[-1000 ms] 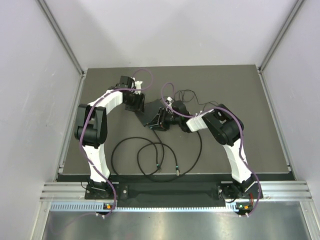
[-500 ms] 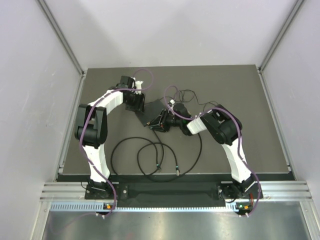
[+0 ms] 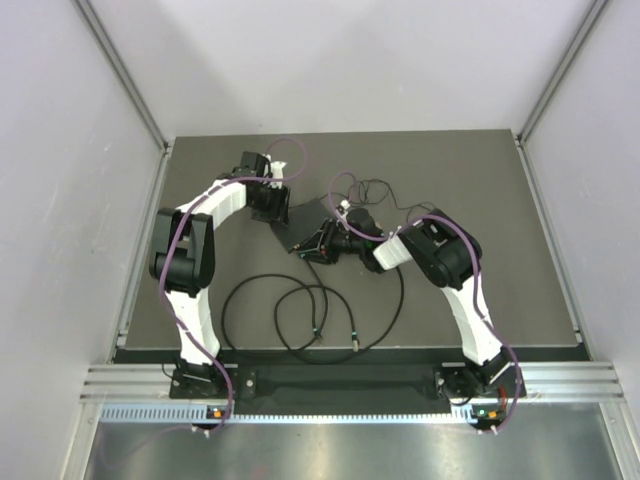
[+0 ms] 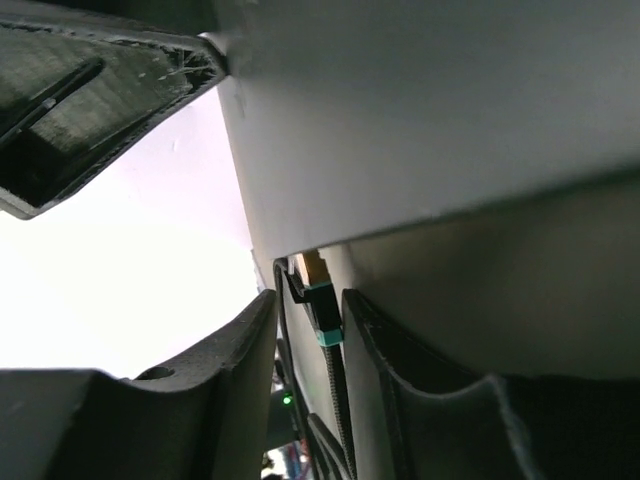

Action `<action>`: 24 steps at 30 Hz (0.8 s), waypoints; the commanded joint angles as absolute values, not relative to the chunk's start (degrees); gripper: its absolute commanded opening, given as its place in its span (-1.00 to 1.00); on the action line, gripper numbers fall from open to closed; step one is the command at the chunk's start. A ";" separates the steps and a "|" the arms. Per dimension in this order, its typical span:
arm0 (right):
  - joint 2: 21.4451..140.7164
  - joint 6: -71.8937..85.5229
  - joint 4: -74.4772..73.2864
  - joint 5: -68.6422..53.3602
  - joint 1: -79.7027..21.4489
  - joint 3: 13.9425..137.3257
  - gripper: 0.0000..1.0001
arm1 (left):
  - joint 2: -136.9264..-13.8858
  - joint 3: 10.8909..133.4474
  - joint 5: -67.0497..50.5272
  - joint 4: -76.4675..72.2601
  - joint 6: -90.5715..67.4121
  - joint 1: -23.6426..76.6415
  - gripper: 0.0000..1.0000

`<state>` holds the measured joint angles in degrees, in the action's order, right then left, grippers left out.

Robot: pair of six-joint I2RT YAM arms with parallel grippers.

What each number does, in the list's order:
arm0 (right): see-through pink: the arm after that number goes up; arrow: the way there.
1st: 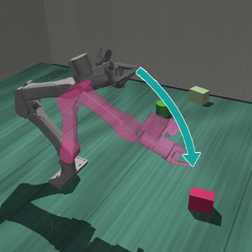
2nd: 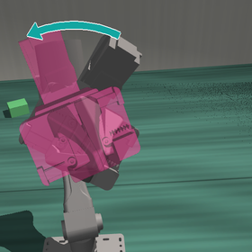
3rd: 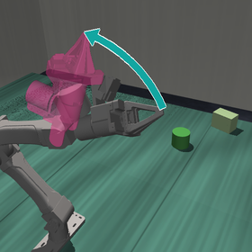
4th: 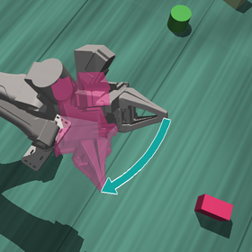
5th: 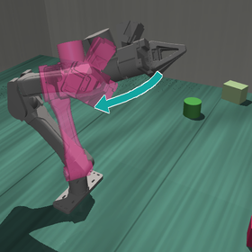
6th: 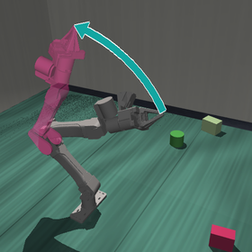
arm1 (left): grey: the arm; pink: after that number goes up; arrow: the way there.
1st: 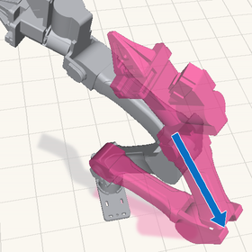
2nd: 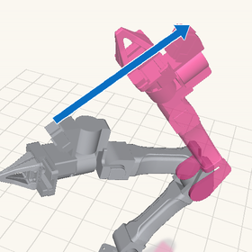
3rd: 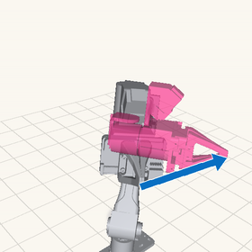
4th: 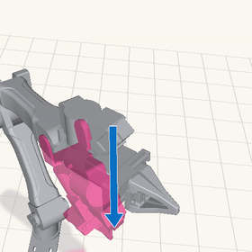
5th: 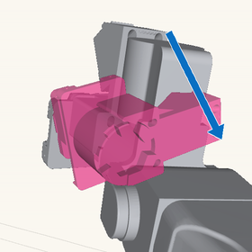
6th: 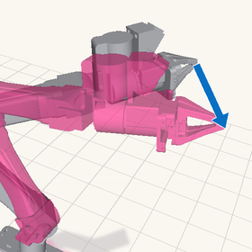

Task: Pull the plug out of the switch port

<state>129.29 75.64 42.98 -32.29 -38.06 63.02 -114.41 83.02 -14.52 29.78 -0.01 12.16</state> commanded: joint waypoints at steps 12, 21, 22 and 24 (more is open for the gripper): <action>132.98 69.17 45.79 -26.99 -37.26 61.97 -0.31 | -118.48 81.39 -13.89 32.43 0.97 13.71 0.08; 132.80 74.78 46.31 -25.31 -37.18 61.00 -0.45 | -118.74 81.30 -13.18 32.87 1.14 13.97 0.07; 132.89 75.32 46.84 -25.23 -37.26 60.82 -0.45 | -118.74 81.30 -13.18 32.78 1.14 13.97 0.07; 132.98 75.50 46.06 -25.31 -37.18 61.26 -0.45 | -118.74 81.39 -13.27 32.78 1.06 13.97 0.07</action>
